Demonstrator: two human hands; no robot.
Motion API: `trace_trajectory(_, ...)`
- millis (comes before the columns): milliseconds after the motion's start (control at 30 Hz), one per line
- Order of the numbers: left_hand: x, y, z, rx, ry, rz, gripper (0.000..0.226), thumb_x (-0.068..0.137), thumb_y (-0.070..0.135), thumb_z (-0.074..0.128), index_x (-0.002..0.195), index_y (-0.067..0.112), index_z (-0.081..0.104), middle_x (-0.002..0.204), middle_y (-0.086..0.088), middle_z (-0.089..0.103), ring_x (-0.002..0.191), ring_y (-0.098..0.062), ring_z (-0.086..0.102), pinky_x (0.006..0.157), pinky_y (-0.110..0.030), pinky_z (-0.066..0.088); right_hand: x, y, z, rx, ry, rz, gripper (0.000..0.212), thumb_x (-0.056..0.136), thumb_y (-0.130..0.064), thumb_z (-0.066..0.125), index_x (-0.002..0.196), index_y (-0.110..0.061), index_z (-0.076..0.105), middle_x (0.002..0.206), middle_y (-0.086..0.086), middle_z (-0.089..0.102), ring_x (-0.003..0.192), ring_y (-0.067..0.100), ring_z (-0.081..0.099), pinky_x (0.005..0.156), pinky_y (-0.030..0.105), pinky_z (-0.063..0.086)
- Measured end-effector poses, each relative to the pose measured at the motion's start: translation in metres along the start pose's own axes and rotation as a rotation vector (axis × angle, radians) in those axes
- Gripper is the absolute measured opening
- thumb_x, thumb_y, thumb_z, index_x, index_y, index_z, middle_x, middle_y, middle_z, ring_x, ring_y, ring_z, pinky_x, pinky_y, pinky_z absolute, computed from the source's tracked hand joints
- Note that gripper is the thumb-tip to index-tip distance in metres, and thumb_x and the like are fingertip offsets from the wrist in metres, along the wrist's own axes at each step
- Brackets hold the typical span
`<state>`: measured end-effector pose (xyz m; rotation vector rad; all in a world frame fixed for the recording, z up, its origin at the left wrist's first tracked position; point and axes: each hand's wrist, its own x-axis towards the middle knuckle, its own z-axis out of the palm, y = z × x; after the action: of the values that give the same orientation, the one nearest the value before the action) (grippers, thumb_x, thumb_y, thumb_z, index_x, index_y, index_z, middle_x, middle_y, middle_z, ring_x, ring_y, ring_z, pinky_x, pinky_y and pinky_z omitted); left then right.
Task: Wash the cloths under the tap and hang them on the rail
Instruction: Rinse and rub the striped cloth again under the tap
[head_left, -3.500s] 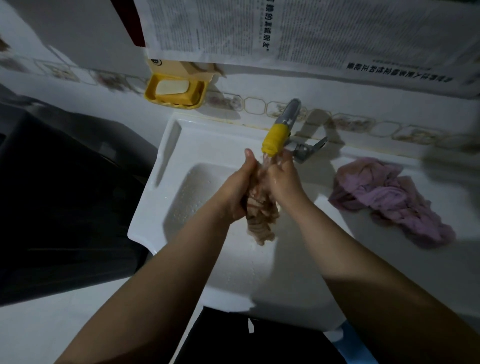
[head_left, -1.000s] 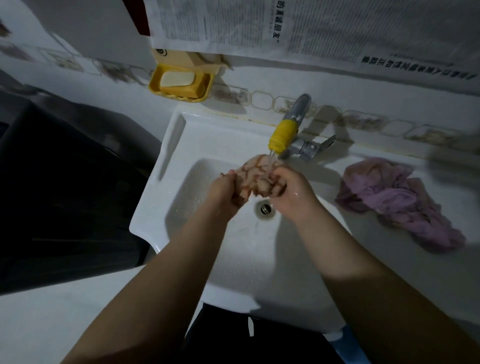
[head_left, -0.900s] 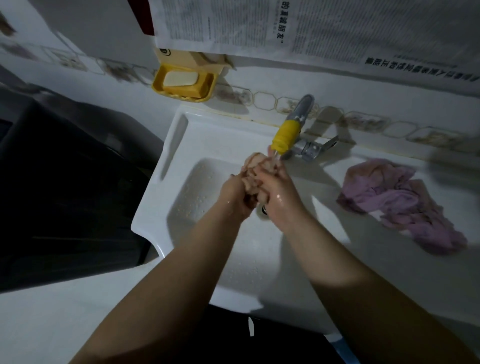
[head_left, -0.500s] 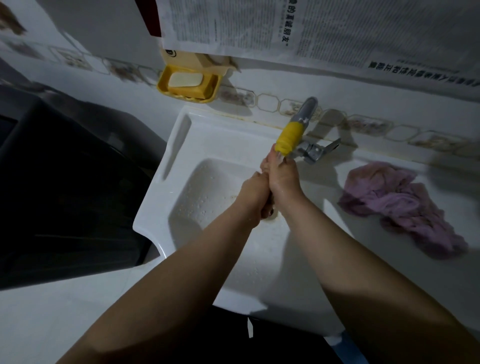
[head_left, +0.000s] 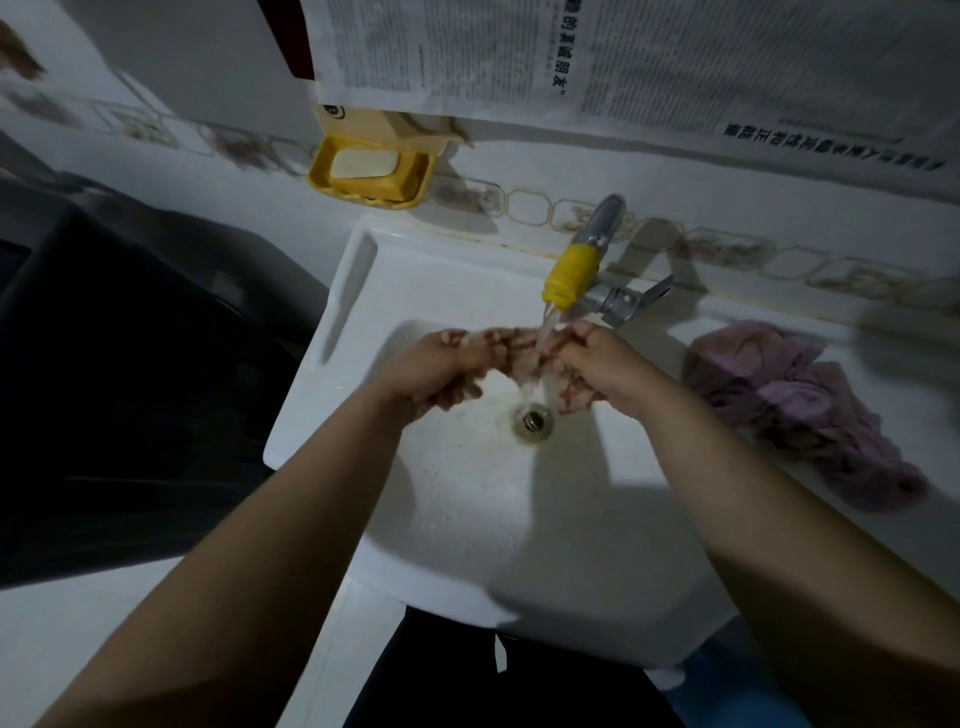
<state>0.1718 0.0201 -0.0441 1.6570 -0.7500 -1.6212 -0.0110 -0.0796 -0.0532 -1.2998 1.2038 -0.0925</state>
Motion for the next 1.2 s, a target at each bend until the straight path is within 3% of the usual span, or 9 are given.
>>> trace_trajectory(100, 0.01, 0.007, -0.007, -0.41, 0.104, 0.076, 0.019, 0.09, 0.022, 0.054, 0.095, 0.007, 0.066, 0.074, -0.011, 0.063, 0.067, -0.02, 0.064, 0.074, -0.033, 0.051, -0.018, 0.006, -0.007, -0.038, -0.248, -0.017, 0.015, 0.085, -0.013, 0.067, 0.098, -0.019, 0.062, 0.074, -0.004, 0.067, 0.065, 0.01, 0.062, 0.058, 0.025, 0.047)
trace_trajectory(200, 0.018, 0.015, -0.008, -0.578, 0.204, 0.086, 0.022, 0.095, 0.017, 0.047, 0.085, 0.004, 0.063, 0.065, -0.013, 0.061, 0.058, -0.021, 0.062, 0.063, -0.03, 0.054, -0.025, 0.01, -0.009, -0.001, -0.226, 0.028, 0.009, 0.082, -0.012, 0.069, 0.088, -0.018, 0.065, 0.078, -0.003, 0.07, 0.077, 0.014, 0.062, 0.066, 0.027, 0.044)
trace_trajectory(333, 0.02, 0.011, 0.003, -0.491, 0.185, 0.013, 0.026, 0.097, 0.013, 0.038, 0.082, 0.007, 0.058, 0.055, -0.008, 0.06, 0.046, -0.017, 0.057, 0.05, -0.024, 0.049, -0.023, 0.013, 0.0, 0.557, -0.105, -0.011, 0.016, 0.095, -0.017, 0.049, 0.09, -0.014, 0.063, 0.079, 0.002, 0.07, 0.081, 0.019, 0.062, 0.082, 0.037, 0.047)
trace_trajectory(400, 0.019, 0.006, 0.016, -0.456, 0.186, -0.05, 0.028, 0.098, 0.013, 0.038, 0.077, 0.009, 0.056, 0.051, -0.006, 0.055, 0.041, -0.016, 0.052, 0.045, -0.021, 0.045, -0.02, 0.005, 0.008, 0.736, 0.012, -0.013, 0.026, 0.099, -0.029, 0.043, 0.09, -0.013, 0.061, 0.083, 0.006, 0.067, 0.072, 0.014, 0.066, 0.069, 0.031, 0.054)
trace_trajectory(500, 0.027, -0.003, 0.042, -0.476, 0.273, -0.11, 0.032, 0.101, 0.022, 0.04, 0.077, 0.008, 0.056, 0.055, -0.007, 0.059, 0.049, -0.018, 0.055, 0.048, -0.021, 0.048, -0.023, -0.008, 0.028, 0.475, 0.345, -0.085, 0.028, 0.096, -0.036, 0.05, 0.085, -0.013, 0.061, 0.072, 0.001, 0.064, 0.063, 0.012, 0.062, 0.053, 0.018, 0.047)
trace_trajectory(633, 0.048, -0.012, 0.065, -0.616, 0.353, -0.105, 0.055, 0.076, 0.051, 0.064, 0.106, 0.005, 0.062, 0.103, -0.018, 0.067, 0.104, -0.032, 0.063, 0.087, -0.038, 0.052, -0.031, -0.023, 0.058, 0.088, 0.411, -0.251, 0.044, 0.087, -0.047, 0.06, 0.06, -0.013, 0.056, 0.053, -0.005, 0.059, 0.059, 0.012, 0.061, 0.06, 0.025, 0.046)
trace_trajectory(767, 0.038, 0.011, 0.086, -0.65, 0.303, -0.132, 0.052, 0.074, 0.05, 0.061, 0.105, 0.008, 0.067, 0.101, -0.016, 0.069, 0.095, -0.03, 0.066, 0.087, -0.042, 0.053, -0.008, -0.037, 0.045, 0.042, 0.505, -0.127, 0.04, 0.089, -0.037, 0.057, 0.055, -0.017, 0.048, 0.058, 0.0, 0.056, 0.065, 0.027, 0.06, 0.064, 0.035, 0.048)
trace_trajectory(900, 0.034, 0.021, 0.067, -0.578, 0.402, -0.125, 0.012, 0.093, 0.022, 0.047, 0.089, 0.013, 0.053, 0.071, -0.005, 0.05, 0.06, -0.019, 0.048, 0.055, -0.029, 0.041, -0.023, -0.032, 0.067, -0.075, 0.452, -0.128, 0.039, 0.093, -0.039, 0.045, 0.072, -0.01, 0.06, 0.073, 0.011, 0.065, 0.07, 0.027, 0.061, 0.069, 0.036, 0.049)
trace_trajectory(1200, 0.037, 0.02, 0.068, -0.529, 0.432, -0.163, 0.017, 0.094, 0.025, 0.05, 0.082, 0.015, 0.054, 0.076, -0.006, 0.056, 0.066, -0.022, 0.055, 0.06, -0.03, 0.047, -0.018, -0.024, 0.061, -0.236, 0.415, -0.171, 0.039, 0.098, -0.034, 0.039, 0.079, -0.007, 0.06, 0.088, 0.02, 0.067, 0.085, 0.034, 0.062, 0.076, 0.039, 0.05)
